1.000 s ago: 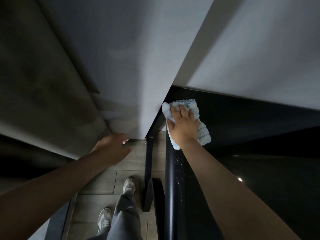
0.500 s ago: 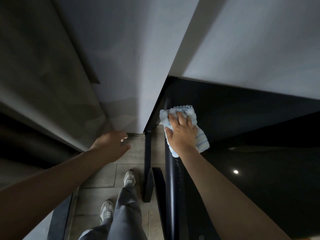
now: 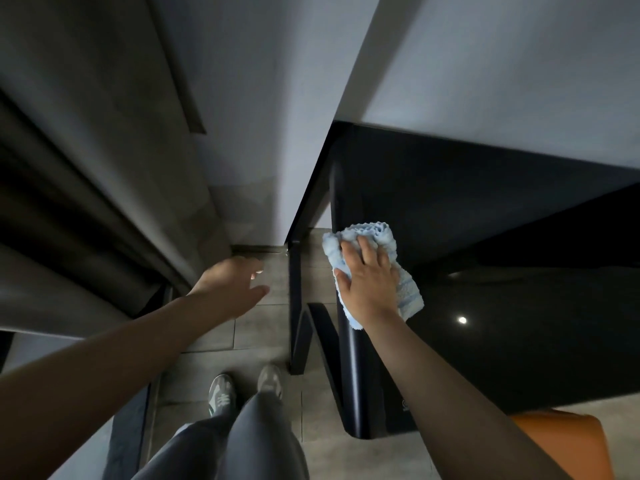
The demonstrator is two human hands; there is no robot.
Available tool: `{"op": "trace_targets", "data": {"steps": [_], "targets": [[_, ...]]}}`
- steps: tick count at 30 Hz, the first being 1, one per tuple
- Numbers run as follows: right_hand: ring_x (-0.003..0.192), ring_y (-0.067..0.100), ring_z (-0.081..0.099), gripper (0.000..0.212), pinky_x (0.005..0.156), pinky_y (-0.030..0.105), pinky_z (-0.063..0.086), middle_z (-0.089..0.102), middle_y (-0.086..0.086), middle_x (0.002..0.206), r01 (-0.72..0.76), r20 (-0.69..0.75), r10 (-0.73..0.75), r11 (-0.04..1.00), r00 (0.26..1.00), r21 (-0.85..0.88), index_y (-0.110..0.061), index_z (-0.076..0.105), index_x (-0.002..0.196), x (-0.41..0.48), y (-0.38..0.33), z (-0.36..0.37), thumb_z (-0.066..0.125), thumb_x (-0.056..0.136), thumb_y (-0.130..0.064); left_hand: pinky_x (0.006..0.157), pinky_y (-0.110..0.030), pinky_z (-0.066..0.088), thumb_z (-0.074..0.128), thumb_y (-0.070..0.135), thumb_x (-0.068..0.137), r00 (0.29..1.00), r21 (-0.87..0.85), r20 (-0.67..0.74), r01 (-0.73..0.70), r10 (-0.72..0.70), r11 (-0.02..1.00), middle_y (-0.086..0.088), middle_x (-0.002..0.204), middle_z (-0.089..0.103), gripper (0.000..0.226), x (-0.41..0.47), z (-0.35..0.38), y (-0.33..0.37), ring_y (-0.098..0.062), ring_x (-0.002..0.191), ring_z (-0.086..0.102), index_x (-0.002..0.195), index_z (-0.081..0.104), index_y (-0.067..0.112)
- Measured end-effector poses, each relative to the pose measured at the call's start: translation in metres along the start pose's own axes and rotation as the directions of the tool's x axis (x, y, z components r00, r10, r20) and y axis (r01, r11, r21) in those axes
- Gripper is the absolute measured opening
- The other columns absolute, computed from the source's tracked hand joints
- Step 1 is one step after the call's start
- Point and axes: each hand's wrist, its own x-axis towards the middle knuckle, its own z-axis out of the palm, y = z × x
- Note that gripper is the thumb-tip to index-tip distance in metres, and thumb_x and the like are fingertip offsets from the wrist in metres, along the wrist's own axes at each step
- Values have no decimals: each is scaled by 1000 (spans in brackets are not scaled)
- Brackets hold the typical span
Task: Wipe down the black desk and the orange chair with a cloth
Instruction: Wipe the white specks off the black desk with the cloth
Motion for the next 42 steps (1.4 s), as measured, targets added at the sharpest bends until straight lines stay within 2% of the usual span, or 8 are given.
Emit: {"op": "trace_targets", "data": {"steps": [7, 17, 27, 31, 36, 39, 42], "targets": [[129, 32, 37, 52, 90, 53, 44, 32, 3, 147, 19, -21, -19, 1000, 1000, 23, -28, 41, 136, -53, 1, 5, 56, 87, -41, 90, -26, 43, 62, 37, 89, 999, 0, 36, 8, -8, 1000, 1, 121, 62, 40, -27, 17, 4, -19, 109, 57, 125, 58, 19], [131, 33, 34, 52, 87, 50, 44, 30, 1, 148, 29, 5, -29, 999, 1000, 37, -30, 41, 134, -125, 4, 14, 56, 85, -40, 91, -27, 46, 64, 36, 88, 996, 4, 69, 64, -64, 998, 3, 121, 63, 40, -69, 60, 18, -18, 109, 59, 125, 59, 20], [128, 33, 37, 58, 81, 48, 47, 34, 2, 144, 45, 15, -47, 996, 999, 81, -30, 43, 130, -202, 8, 21, 65, 77, -36, 89, -26, 44, 63, 35, 89, 996, 20, 43, 71, -72, 997, 4, 121, 63, 39, -115, 90, 36, -17, 111, 58, 125, 58, 20], [124, 33, 41, 59, 77, 46, 49, 37, 2, 142, 27, 22, -30, 993, 999, 115, -29, 47, 126, -228, 9, 21, 70, 72, -29, 91, -28, 45, 63, 34, 89, 997, 24, 27, 68, -69, 997, 3, 120, 63, 39, -133, 98, 41, -17, 110, 58, 126, 58, 20], [125, 32, 38, 54, 79, 42, 48, 35, -1, 144, -3, 72, -9, 986, 997, 165, -30, 47, 124, -257, 12, 20, 65, 75, -16, 92, -29, 47, 63, 32, 89, 998, 25, 16, 55, -55, 998, 3, 119, 64, 39, -157, 108, 48, -17, 108, 59, 126, 58, 19], [127, 28, 31, 51, 88, 39, 45, 28, -4, 146, -3, 131, -25, 978, 991, 209, -31, 42, 128, -272, 17, 18, 56, 82, -15, 92, -29, 47, 63, 32, 90, 999, 43, 17, 39, -39, 998, 3, 120, 64, 39, -170, 111, 53, -17, 109, 60, 126, 58, 19], [125, 26, 33, 50, 92, 40, 45, 32, -5, 143, -16, 189, -30, 971, 982, 238, -30, 43, 131, -280, 23, 9, 53, 85, -15, 91, -28, 47, 62, 32, 90, 1000, 59, 17, 24, -25, 998, 3, 120, 64, 39, -179, 112, 59, -17, 109, 59, 126, 58, 19]]}}
